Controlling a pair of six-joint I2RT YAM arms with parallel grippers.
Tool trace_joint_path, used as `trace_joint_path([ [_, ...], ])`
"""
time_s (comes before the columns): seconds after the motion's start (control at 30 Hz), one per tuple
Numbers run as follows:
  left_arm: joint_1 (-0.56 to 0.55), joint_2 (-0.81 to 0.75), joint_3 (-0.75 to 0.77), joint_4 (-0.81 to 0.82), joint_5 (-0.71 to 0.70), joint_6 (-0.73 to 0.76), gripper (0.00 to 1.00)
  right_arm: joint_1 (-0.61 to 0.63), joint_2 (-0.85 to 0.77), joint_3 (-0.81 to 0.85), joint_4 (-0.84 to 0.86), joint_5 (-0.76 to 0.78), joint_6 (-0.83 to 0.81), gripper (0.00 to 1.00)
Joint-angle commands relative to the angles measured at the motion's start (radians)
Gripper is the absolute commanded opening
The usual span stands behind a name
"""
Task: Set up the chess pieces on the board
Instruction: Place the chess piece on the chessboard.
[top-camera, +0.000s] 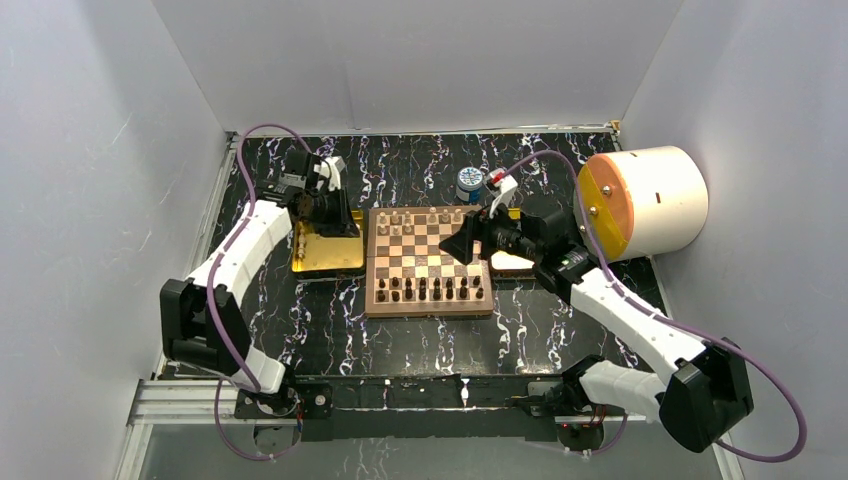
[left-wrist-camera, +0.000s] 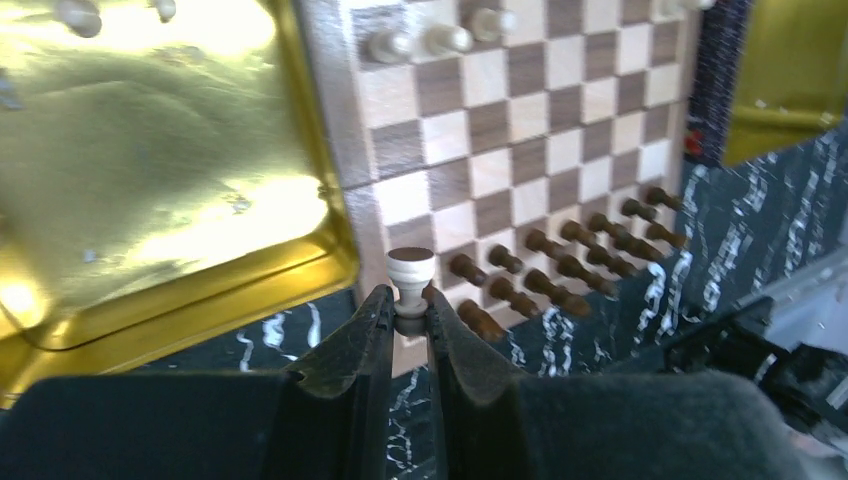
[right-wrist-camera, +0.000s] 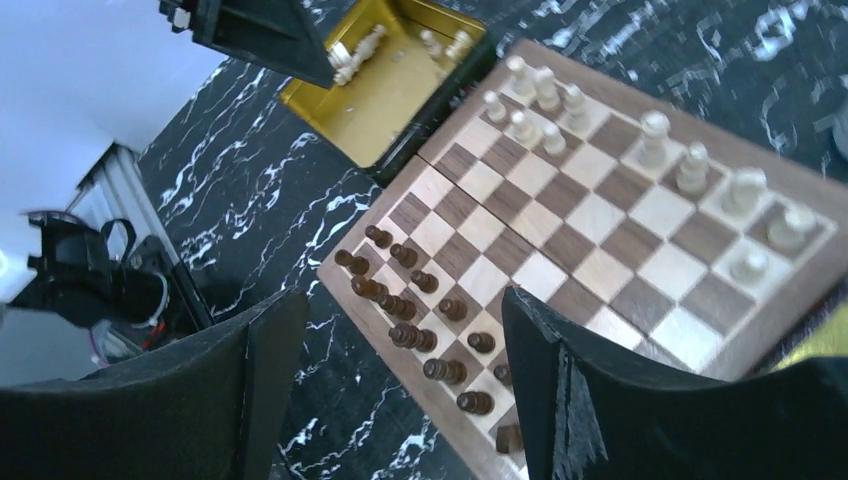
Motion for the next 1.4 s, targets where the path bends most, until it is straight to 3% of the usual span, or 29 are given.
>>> trace_joint_path([
  [0.0,-0.068,-0.085,-0.027,-0.015,0.141,-0.042,0.07,0.007,0.035,-0.017,0.205,-0.190,-0.175,0.78],
  [0.13,-0.159,-0.112,-0.036,-0.023,0.191,-0.053,0.07,0.039,0.051,-0.046,0.235,-0.316,-0.458,0.80],
  [0.27,-0.216,-0.144,-0.035,-0.029,0.244,-0.066,0.07,0.072,0.067,-0.036,0.240,-0.327,-0.625,0.85],
  [0.4,-0.229,-0.173,-0.050,-0.026,0.258,-0.082,0.06,0.093,0.090,-0.047,0.286,-0.444,-0.802,0.80],
  [0.53,-0.234,-0.197,-0.071,-0.023,0.297,-0.090,0.06,0.119,0.118,-0.061,0.376,-0.478,-0.898,0.69],
  [0.67,-0.239,-0.202,-0.085,-0.022,0.357,-0.094,0.06,0.139,0.158,-0.009,0.327,-0.486,-1.002,0.64],
  [1.23,-0.246,-0.190,-0.096,-0.023,0.414,-0.090,0.06,0.237,0.273,0.110,0.197,-0.406,-1.236,0.61],
  [1.37,-0.248,-0.180,-0.086,-0.034,0.416,-0.082,0.06,0.255,0.279,0.115,0.171,-0.402,-1.280,0.55],
])
